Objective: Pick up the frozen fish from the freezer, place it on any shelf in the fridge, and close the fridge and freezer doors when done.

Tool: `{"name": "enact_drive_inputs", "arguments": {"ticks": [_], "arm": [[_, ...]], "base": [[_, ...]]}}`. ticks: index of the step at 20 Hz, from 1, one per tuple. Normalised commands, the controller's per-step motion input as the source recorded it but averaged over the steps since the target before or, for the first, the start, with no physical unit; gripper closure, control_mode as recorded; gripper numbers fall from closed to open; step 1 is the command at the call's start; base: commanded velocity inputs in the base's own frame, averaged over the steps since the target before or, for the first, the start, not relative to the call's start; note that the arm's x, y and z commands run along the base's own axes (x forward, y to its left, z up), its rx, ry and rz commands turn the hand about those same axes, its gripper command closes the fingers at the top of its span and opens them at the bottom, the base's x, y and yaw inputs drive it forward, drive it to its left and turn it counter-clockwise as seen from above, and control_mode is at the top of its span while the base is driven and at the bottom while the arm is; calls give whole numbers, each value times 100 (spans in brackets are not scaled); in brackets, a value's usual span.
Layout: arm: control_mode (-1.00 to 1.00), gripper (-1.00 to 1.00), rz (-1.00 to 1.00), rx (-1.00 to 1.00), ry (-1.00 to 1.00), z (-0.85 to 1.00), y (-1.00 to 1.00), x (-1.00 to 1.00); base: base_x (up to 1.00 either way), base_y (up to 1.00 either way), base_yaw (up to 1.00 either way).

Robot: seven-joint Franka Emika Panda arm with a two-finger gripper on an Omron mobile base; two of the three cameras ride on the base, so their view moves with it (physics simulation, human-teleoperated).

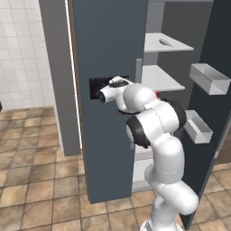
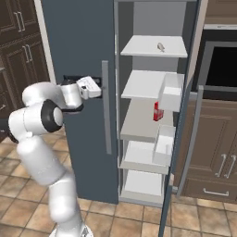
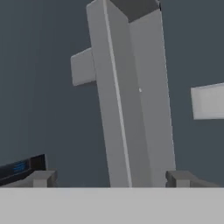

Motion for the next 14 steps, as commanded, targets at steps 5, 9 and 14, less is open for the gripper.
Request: {"name": "enact_drive_inputs", "arguments": {"ticks": [5, 9, 14], "arm": [[-100, -100, 0, 2, 3, 9, 0, 26], [-100, -100, 0, 0, 0, 89, 44, -25], [-100, -100, 0, 0, 0, 100, 25, -72]], "base": [[0, 0, 0], [0, 0, 0], [0, 0, 0]]}}
